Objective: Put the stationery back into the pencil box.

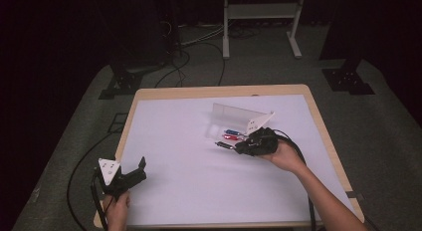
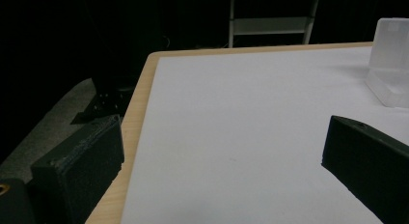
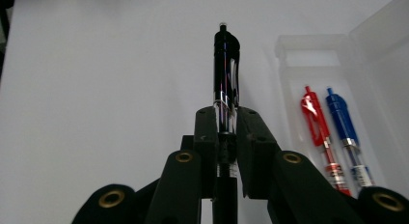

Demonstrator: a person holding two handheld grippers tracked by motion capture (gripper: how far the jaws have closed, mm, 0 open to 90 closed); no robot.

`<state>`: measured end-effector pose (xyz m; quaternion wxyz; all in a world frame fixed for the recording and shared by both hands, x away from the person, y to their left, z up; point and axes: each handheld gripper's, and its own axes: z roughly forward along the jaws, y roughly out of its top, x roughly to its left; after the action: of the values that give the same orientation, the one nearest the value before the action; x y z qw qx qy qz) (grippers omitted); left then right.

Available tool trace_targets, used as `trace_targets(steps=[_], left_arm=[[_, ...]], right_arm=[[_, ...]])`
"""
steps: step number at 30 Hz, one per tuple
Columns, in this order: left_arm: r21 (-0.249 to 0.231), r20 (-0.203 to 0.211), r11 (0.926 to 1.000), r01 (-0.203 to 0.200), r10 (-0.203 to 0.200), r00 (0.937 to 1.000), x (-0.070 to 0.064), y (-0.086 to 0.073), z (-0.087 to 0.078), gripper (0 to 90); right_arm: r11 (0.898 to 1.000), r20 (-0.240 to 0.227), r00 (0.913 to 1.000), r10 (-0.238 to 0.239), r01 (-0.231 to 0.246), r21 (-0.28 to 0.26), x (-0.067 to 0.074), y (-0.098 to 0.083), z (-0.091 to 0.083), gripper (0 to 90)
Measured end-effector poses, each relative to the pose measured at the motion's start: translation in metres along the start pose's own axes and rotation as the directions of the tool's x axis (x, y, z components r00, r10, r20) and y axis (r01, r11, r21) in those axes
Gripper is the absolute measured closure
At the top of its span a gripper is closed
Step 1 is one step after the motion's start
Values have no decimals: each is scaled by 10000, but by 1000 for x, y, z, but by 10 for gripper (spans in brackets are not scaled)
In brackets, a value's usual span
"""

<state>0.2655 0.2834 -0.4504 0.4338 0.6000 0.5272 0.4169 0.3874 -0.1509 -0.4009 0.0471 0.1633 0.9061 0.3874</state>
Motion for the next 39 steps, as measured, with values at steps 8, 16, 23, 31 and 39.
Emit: trace_targets(steps=[8,16,23,31,39], left_arm=[[59,44,9998,-169,169,9998,-2,0,0,4],[69,20,9995,-293,293,9996,-2,0,0,4],[56,46,9995,-299,298,9995,-2,0,-1,4],[58,53,9995,-306,305,9995,-3,0,0,4],[56,64,9996,-276,275,9996,-2,0,0,4]], right_arm=[[9999,109,9999,106,-107,66,-14,5,1,785],[9994,188,9998,-56,50,337,-28,12,2,786],[9981,359,9993,-114,92,617,-45,18,6,786],[9971,333,9994,26,-51,759,-68,13,17,785],[9919,186,9998,-8,-16,1273,-80,2,31,785]])
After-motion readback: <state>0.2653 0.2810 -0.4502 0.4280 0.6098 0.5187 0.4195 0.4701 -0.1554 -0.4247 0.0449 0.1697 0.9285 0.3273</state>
